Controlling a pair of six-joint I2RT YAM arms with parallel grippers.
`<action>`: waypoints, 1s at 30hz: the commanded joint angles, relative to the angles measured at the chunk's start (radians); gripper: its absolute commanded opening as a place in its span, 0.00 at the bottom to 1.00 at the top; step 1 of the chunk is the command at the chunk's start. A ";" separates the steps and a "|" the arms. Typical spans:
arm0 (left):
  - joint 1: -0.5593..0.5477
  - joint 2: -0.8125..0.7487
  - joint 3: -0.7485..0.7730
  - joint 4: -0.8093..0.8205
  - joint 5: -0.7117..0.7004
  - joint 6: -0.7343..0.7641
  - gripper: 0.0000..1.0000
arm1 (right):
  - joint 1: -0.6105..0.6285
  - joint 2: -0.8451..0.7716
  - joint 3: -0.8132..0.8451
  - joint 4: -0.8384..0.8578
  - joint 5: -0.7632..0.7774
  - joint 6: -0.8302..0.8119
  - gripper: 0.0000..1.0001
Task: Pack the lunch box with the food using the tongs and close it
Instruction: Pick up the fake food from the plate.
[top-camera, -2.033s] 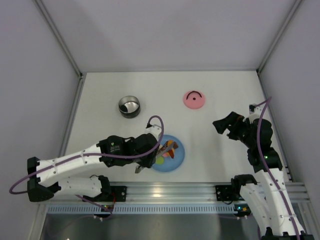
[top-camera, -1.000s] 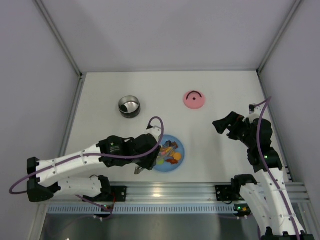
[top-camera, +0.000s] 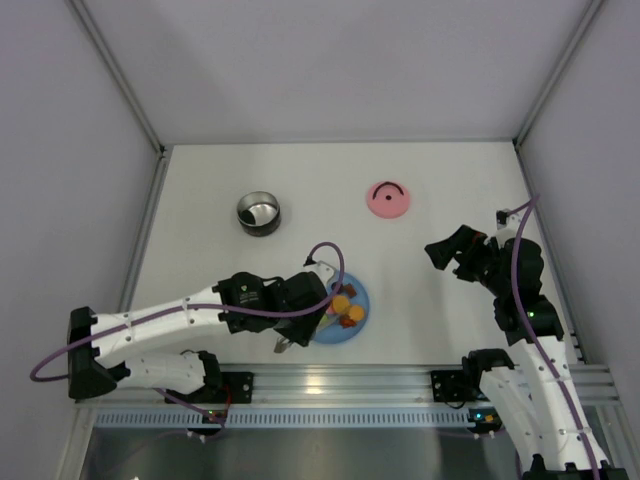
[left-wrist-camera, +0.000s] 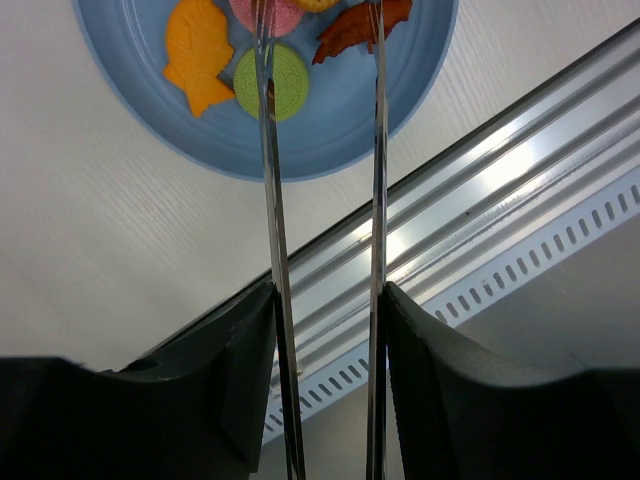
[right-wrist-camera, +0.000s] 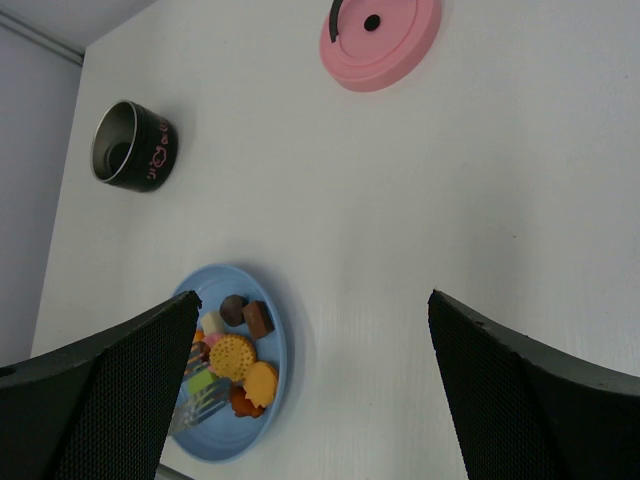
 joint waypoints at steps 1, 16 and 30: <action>-0.005 -0.049 0.008 -0.004 0.035 0.022 0.50 | -0.015 -0.003 0.011 0.028 0.002 -0.011 0.95; -0.003 -0.042 -0.029 0.011 0.092 0.040 0.49 | -0.015 0.008 0.031 0.026 0.003 -0.006 0.95; -0.003 -0.043 0.019 -0.013 -0.031 0.010 0.52 | -0.015 0.004 0.025 0.025 0.003 -0.006 0.95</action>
